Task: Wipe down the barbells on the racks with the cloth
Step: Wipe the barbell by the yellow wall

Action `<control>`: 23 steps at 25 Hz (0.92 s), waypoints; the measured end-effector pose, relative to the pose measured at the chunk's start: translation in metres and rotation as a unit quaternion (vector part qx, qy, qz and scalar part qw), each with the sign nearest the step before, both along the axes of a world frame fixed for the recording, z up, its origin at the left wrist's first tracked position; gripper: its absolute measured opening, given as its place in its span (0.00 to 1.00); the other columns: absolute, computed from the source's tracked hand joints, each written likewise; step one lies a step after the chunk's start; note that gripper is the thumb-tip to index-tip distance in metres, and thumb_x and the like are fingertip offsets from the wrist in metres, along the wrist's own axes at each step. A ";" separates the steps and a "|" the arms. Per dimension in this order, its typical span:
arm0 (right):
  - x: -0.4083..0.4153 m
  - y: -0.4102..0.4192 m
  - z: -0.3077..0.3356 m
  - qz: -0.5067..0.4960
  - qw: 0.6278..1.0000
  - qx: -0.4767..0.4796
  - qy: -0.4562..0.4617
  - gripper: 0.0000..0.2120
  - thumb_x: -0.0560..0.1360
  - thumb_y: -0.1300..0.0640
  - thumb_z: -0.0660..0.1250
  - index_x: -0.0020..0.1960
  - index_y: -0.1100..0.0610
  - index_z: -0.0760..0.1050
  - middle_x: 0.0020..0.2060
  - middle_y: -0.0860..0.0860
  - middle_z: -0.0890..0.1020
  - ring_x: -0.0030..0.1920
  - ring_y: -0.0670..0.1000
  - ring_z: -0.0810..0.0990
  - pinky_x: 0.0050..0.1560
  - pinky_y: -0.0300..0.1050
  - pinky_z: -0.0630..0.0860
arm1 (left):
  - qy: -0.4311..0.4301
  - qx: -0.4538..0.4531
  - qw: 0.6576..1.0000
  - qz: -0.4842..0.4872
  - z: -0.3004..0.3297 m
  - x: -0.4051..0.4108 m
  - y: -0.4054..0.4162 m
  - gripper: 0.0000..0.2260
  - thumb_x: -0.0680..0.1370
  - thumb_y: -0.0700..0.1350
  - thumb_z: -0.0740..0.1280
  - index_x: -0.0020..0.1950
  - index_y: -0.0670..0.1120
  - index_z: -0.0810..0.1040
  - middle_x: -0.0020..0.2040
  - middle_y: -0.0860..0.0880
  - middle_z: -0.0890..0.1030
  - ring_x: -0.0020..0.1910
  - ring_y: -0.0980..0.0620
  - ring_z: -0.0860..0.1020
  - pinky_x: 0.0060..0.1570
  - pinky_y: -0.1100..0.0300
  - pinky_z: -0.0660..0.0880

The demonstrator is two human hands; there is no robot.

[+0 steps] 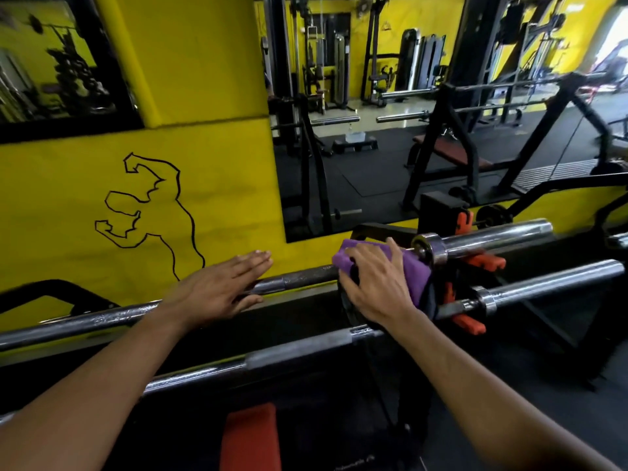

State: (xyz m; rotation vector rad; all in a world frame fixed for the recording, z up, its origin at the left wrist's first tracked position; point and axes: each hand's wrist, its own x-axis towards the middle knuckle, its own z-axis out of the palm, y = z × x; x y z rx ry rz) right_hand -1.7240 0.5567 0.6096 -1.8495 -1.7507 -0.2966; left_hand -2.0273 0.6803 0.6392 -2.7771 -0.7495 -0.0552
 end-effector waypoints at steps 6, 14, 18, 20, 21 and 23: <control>0.041 0.005 -0.012 -0.101 0.993 0.051 -0.013 0.15 0.78 0.42 0.57 0.56 0.51 0.72 0.51 0.50 0.78 0.55 0.54 0.74 0.65 0.53 0.65 | 0.056 0.014 0.992 -0.115 -0.013 -0.007 0.011 0.26 0.86 0.54 0.43 0.83 0.51 0.40 0.84 0.53 0.41 0.82 0.54 0.44 0.78 0.55 0.46; -0.030 0.034 -0.012 -0.182 0.974 0.098 0.092 0.14 0.74 0.40 0.61 0.47 0.50 0.75 0.46 0.49 0.80 0.52 0.54 0.75 0.67 0.59 0.64 | 0.035 0.023 0.986 -0.163 -0.016 -0.008 0.020 0.26 0.85 0.45 0.45 0.84 0.47 0.44 0.84 0.50 0.42 0.82 0.53 0.45 0.79 0.59 0.44; -0.072 0.028 -0.023 -0.040 0.998 0.051 0.000 0.18 0.75 0.38 0.60 0.58 0.49 0.73 0.54 0.48 0.78 0.58 0.52 0.74 0.69 0.56 0.61 | 0.039 0.012 0.990 -0.137 -0.016 -0.007 0.019 0.27 0.85 0.46 0.49 0.84 0.48 0.45 0.84 0.51 0.42 0.82 0.54 0.45 0.78 0.62 0.40; -0.034 0.023 -0.021 -0.028 0.998 0.058 0.004 0.19 0.75 0.39 0.60 0.59 0.50 0.73 0.54 0.50 0.79 0.56 0.53 0.75 0.64 0.54 0.65 | 0.037 0.024 0.991 -0.125 -0.016 -0.007 0.020 0.25 0.87 0.49 0.45 0.84 0.48 0.45 0.84 0.51 0.43 0.82 0.55 0.45 0.78 0.63 0.39; -0.010 0.020 -0.021 -0.046 0.996 0.069 0.009 0.20 0.74 0.39 0.60 0.58 0.51 0.74 0.52 0.51 0.80 0.54 0.55 0.76 0.61 0.54 0.67 | 0.035 0.027 0.992 -0.120 -0.015 -0.007 0.019 0.25 0.87 0.51 0.43 0.84 0.47 0.46 0.84 0.51 0.44 0.82 0.55 0.44 0.78 0.63 0.40; 0.034 0.013 -0.021 -0.093 0.991 0.098 0.017 0.18 0.74 0.42 0.61 0.56 0.54 0.75 0.49 0.54 0.80 0.51 0.57 0.76 0.57 0.54 0.68 | 0.031 0.031 0.992 -0.121 -0.012 -0.005 0.016 0.25 0.87 0.52 0.39 0.84 0.47 0.48 0.83 0.50 0.48 0.82 0.55 0.45 0.78 0.63 0.40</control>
